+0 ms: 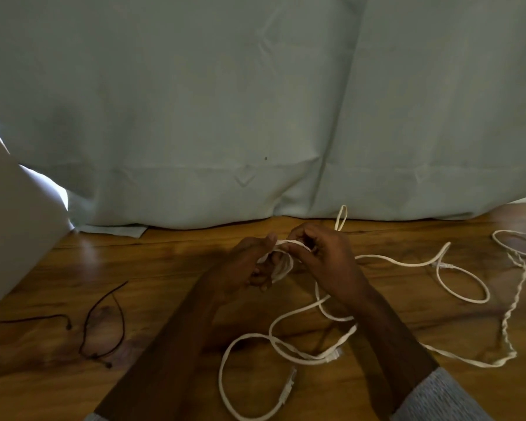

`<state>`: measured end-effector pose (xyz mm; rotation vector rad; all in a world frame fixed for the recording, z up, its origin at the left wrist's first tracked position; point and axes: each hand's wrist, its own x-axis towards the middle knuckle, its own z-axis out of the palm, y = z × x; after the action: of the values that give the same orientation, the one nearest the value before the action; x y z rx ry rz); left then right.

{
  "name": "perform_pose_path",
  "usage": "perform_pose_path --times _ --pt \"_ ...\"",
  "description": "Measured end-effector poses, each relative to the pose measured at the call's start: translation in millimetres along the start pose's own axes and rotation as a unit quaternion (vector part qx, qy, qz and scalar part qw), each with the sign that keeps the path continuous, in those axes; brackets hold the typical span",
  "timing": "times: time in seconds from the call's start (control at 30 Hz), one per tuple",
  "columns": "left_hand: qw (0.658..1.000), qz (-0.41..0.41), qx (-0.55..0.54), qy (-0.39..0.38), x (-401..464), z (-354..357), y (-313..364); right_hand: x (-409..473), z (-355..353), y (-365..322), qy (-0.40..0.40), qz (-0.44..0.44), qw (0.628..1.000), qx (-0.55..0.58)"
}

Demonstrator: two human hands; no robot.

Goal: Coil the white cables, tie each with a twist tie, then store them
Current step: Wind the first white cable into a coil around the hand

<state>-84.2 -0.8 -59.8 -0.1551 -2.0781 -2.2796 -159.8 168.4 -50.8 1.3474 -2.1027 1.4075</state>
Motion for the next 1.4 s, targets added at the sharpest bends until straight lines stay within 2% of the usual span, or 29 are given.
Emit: perform_pose_path --times 0.2,0.33,0.4,0.47,0.57,0.63,0.7,0.77,0.9,1.03,1.13,1.23,1.4 --pt "0.998 -0.020 -0.051 0.010 -2 -2 -4 1 -3 7 -0.089 0.054 0.994 0.019" --pt "0.989 -0.007 -0.146 0.012 -1 -7 -1 0 -6 5 -0.123 0.110 0.986 0.022" --pt "0.980 -0.016 -0.198 0.011 -2 -9 3 0 -7 2 -0.132 0.147 0.978 0.068" --pt "0.973 -0.038 -0.226 0.013 -4 -11 6 1 -8 -1 -0.093 0.185 0.970 0.124" --pt "0.980 -0.067 -0.187 0.024 -6 -11 9 0 -3 1 0.006 0.222 0.962 0.157" --pt "0.980 -0.074 -0.185 0.028 -7 -12 9 0 2 3 0.054 0.224 0.966 0.118" --pt "0.975 -0.073 -0.209 0.019 -8 -14 10 -2 5 8 0.059 0.188 0.980 0.002" --pt "0.969 -0.063 -0.237 -0.014 -9 -18 12 -4 8 9 0.019 0.173 0.983 -0.061" --pt "0.941 -0.010 -0.327 -0.088 -7 -24 15 -10 15 6 -0.074 0.186 0.978 -0.066" --pt "0.900 0.075 -0.421 -0.087 0 -30 22 -15 20 3 -0.185 0.146 0.940 -0.246" --pt "0.883 0.118 -0.449 -0.066 -2 -34 33 -14 15 -3 -0.213 0.114 0.926 -0.291" --pt "0.873 0.147 -0.465 -0.018 -3 -32 42 -12 12 -9 -0.231 0.086 0.925 -0.290" --pt "0.903 0.163 -0.389 0.079 6 -29 40 -10 24 -20 -0.255 0.048 0.913 -0.314"
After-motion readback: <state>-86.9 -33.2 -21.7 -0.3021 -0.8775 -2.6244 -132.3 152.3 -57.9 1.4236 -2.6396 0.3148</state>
